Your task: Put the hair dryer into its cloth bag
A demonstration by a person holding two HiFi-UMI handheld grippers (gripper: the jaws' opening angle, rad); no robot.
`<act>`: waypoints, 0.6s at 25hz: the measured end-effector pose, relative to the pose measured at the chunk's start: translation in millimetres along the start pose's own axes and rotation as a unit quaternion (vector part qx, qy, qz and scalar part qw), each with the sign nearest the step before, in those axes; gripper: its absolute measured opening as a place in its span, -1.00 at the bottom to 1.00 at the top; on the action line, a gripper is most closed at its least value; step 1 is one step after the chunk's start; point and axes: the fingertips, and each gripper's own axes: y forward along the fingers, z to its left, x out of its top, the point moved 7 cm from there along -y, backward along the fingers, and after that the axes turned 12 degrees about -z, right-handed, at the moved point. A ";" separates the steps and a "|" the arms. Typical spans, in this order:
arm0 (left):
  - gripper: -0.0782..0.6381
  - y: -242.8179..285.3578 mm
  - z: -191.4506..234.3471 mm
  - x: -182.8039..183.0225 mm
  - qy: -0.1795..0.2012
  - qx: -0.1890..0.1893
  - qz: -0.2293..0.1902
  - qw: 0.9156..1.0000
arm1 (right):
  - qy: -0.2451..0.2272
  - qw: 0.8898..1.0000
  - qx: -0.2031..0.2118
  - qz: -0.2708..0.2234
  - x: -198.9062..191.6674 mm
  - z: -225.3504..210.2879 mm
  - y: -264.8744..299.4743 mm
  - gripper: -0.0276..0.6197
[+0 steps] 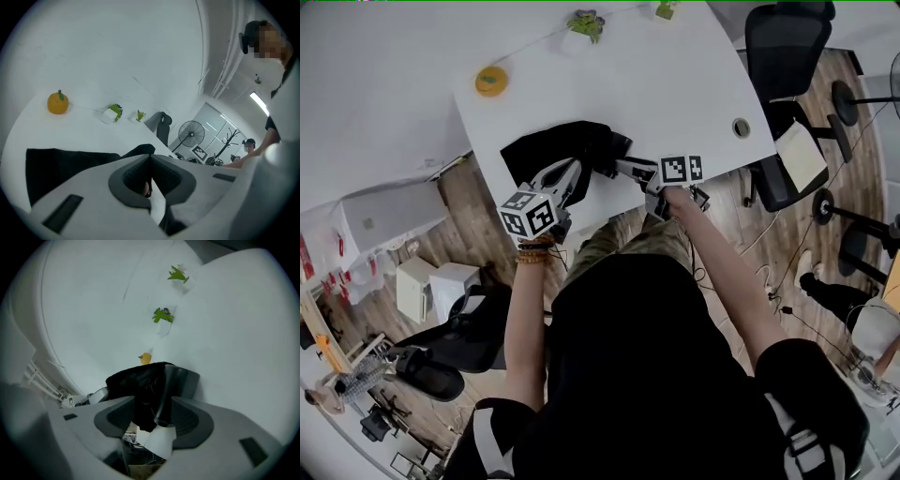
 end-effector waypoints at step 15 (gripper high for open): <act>-0.70 -3.6 0.0 -5.6 0.090 0.004 0.086 0.992 | -0.586 0.783 0.044 0.205 -53.7 72.9 72.9 -0.79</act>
